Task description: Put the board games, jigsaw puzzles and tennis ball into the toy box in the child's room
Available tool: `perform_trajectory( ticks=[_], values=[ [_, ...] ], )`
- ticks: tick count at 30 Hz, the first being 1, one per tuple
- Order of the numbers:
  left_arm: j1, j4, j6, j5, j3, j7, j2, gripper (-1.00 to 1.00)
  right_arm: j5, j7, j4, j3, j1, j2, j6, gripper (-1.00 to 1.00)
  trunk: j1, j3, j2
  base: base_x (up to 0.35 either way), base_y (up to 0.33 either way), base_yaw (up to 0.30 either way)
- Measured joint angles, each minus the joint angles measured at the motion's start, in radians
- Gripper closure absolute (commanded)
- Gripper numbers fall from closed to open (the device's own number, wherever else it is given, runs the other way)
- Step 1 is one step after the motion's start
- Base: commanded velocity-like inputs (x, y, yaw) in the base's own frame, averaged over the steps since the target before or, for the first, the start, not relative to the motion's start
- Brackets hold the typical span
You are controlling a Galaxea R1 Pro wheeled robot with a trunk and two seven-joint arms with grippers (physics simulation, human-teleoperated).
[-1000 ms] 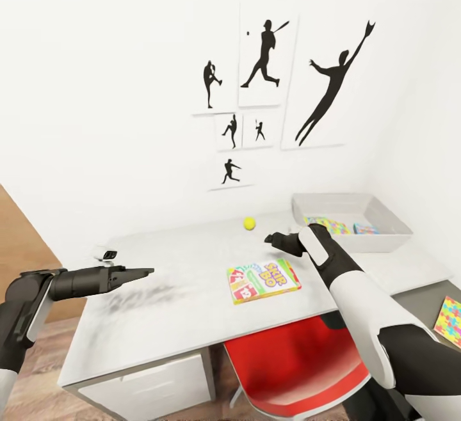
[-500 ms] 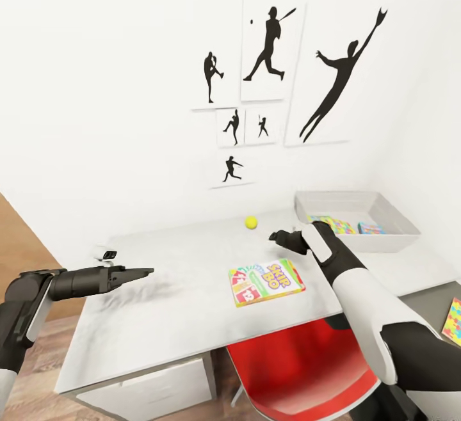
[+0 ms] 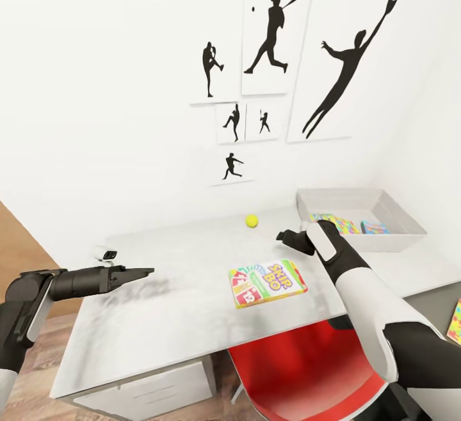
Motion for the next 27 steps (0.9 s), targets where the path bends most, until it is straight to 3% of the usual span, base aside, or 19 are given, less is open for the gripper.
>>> perform_trajectory(
  ticks=[27],
  values=[
    [0.000,0.000,0.000,-0.002,0.000,0.000,0.000,-1.00,0.000,-0.001,0.001,-0.001,0.001,-0.013,0.000,-1.00,0.000,-0.045,0.000,0.028,0.000,0.000]
  ],
)
